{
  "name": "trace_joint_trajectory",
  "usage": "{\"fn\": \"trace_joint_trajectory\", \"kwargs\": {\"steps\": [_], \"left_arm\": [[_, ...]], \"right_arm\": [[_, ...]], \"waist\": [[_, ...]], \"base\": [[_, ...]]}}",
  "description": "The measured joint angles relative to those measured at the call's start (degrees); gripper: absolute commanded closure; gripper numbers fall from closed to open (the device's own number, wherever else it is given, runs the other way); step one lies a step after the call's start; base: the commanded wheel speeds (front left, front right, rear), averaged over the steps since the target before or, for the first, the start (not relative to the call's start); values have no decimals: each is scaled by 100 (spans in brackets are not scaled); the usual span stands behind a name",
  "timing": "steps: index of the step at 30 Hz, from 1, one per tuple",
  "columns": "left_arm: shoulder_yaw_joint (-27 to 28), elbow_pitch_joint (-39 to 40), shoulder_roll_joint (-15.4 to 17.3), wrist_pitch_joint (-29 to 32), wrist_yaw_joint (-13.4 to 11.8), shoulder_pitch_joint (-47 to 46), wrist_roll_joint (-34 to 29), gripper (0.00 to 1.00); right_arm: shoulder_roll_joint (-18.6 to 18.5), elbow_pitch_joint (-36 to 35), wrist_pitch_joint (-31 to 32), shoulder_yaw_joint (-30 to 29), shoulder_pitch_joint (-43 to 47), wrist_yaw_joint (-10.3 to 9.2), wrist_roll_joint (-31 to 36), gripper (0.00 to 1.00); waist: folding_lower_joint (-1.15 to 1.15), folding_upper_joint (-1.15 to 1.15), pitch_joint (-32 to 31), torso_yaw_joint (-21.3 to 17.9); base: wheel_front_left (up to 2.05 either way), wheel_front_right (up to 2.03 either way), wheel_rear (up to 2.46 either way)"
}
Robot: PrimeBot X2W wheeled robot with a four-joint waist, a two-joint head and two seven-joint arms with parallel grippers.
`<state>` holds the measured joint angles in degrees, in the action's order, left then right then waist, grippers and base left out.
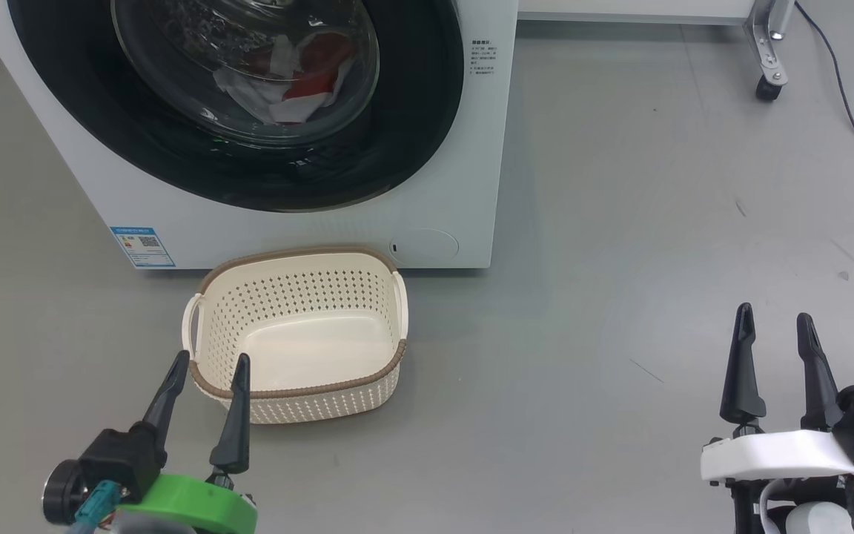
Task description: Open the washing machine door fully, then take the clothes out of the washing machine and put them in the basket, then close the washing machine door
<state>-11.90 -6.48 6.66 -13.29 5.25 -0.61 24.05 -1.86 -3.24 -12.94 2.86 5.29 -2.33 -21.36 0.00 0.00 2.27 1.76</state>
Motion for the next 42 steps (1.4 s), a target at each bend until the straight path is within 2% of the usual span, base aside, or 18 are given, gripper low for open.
{"fn": "trace_joint_trajectory", "kwargs": {"steps": [5, 10, 42], "left_arm": [[-108, -211, -22, -100, -75, 5, -348, 0], [-121, -412, -74, -115, -92, 4, -401, 0], [-27, -754, -229, -115, -88, -74, -415, 0]], "right_arm": [[-8, 40, 1, 81, 15, -103, 322, 0], [-9, 226, 89, 123, 88, -186, 355, 0], [-9, 413, 138, 213, 66, -287, 354, 0]], "waist": [[0, 0, 9, 3], [0, 0, 0, 0], [0, 0, -32, -4]], "base": [[0, 0, 0], [0, 0, 0], [0, 0, 0]]}}
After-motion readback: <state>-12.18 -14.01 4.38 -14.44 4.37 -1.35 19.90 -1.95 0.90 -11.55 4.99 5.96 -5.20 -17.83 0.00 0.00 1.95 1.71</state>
